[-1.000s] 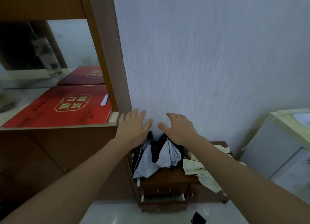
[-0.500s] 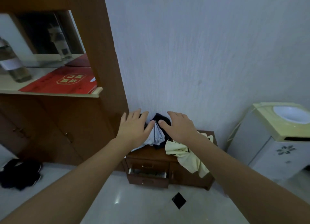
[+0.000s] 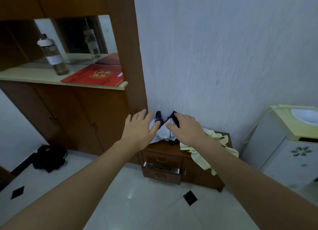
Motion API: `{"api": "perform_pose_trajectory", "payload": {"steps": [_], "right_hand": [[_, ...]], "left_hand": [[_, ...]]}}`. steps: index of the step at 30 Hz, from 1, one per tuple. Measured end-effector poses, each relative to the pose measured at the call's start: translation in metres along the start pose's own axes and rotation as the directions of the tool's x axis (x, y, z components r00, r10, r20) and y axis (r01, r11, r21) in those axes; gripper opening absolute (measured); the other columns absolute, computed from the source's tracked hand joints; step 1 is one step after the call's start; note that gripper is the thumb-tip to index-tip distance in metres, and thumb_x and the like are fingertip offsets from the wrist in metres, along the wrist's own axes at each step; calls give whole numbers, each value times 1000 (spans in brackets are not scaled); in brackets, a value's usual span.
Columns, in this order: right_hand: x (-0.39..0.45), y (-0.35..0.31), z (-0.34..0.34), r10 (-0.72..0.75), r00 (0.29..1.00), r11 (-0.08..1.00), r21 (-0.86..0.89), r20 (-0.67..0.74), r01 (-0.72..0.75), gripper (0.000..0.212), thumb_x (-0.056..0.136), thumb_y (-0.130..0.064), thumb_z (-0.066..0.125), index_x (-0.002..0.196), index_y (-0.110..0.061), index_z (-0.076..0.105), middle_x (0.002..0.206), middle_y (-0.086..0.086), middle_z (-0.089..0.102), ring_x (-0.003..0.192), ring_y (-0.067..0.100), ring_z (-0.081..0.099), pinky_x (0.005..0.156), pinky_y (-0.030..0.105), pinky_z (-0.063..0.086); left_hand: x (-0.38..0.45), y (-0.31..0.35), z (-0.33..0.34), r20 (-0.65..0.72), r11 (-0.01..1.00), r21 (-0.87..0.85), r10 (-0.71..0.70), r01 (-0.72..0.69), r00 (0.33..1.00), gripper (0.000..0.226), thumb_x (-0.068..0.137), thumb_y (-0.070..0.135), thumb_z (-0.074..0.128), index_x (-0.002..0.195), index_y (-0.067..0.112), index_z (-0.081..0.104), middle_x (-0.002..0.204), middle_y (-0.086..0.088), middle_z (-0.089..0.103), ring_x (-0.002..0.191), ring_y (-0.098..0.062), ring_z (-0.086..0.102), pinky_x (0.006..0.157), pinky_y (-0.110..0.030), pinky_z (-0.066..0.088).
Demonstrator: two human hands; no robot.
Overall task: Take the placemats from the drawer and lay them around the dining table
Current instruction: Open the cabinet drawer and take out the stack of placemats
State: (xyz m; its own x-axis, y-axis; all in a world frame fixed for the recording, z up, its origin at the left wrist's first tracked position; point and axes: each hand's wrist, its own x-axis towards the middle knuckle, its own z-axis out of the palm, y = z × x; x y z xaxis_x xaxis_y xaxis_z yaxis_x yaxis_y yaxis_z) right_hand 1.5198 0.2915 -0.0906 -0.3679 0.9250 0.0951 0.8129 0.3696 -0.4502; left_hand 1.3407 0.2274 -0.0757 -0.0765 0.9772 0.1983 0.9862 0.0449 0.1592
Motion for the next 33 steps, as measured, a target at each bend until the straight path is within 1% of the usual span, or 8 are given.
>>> {"api": "perform_pose_trajectory", "payload": {"steps": [2, 5, 9, 14, 19, 26, 30, 33], "right_hand": [[-12, -15, 8, -10, 1000, 1000, 10, 17, 10, 77, 85, -71, 26, 141, -22, 43, 145, 5, 48, 133, 28, 41, 110, 49, 34], [-30, -34, 27, -24, 998, 999, 26, 61, 23, 70, 93, -62, 36, 147, -17, 37, 150, 7, 41, 137, 28, 36, 112, 48, 30], [-59, -45, 53, 2, 996, 998, 60, 92, -7, 65, 95, -59, 42, 145, -17, 41, 148, 6, 45, 136, 27, 39, 109, 44, 35], [-81, -43, 70, 1, 989, 1000, 9, 149, -3, 72, 89, -67, 35, 145, -22, 38, 140, 5, 51, 129, 29, 45, 104, 46, 39], [-79, -38, 65, -5, 992, 1000, -14, 126, 7, 69, 94, -62, 37, 149, -21, 33, 149, 5, 42, 137, 28, 34, 111, 46, 31], [-61, 10, 53, -10, 994, 1000, 17, 111, 8, 64, 93, -61, 39, 143, -21, 41, 145, 3, 46, 135, 27, 36, 109, 46, 33], [-46, 52, 42, -4, 991, 999, 37, 131, -1, 63, 95, -59, 39, 146, -21, 37, 148, 3, 43, 137, 26, 33, 111, 46, 30], [-34, 82, 42, 1, 988, 1000, 31, 158, -6, 64, 95, -59, 38, 147, -22, 35, 149, 3, 40, 138, 26, 31, 113, 46, 28]], "left_hand": [[-17, -12, 2, 16, 999, -24, -29, 29, 999, 58, 102, 54, 24, 152, 25, 30, 160, -4, 24, 148, -22, 20, 120, -47, 8], [-44, -29, 12, 38, 994, -72, -77, 80, 996, 58, 101, 54, 24, 151, 25, 31, 159, -5, 28, 146, -23, 23, 119, -48, 12], [-79, -45, 30, 104, 972, -162, -155, 171, 982, 57, 101, 53, 26, 149, 23, 35, 156, -5, 33, 143, -25, 30, 117, -49, 17], [-105, -54, 36, 128, 969, -129, -192, 208, 973, 56, 101, 53, 27, 149, 25, 35, 157, -3, 32, 143, -25, 29, 118, -49, 18], [-102, -47, 34, 96, 978, -100, -175, 184, 980, 56, 101, 53, 26, 149, 25, 34, 157, -3, 31, 144, -25, 27, 119, -48, 14], [-71, 2, 62, 100, 964, -145, -210, 223, 972, 54, 101, 50, 29, 148, 23, 35, 155, -4, 36, 141, -26, 33, 117, -49, 20], [-57, 29, 87, 153, 993, -6, -118, 120, 981, 62, 99, 54, 21, 151, 22, 28, 155, -3, 34, 141, -24, 32, 118, -48, 17], [-41, 42, 101, 153, 990, 5, -141, 142, 978, 57, 101, 52, 26, 150, 23, 30, 155, -2, 35, 141, -23, 32, 118, -47, 16]]}}
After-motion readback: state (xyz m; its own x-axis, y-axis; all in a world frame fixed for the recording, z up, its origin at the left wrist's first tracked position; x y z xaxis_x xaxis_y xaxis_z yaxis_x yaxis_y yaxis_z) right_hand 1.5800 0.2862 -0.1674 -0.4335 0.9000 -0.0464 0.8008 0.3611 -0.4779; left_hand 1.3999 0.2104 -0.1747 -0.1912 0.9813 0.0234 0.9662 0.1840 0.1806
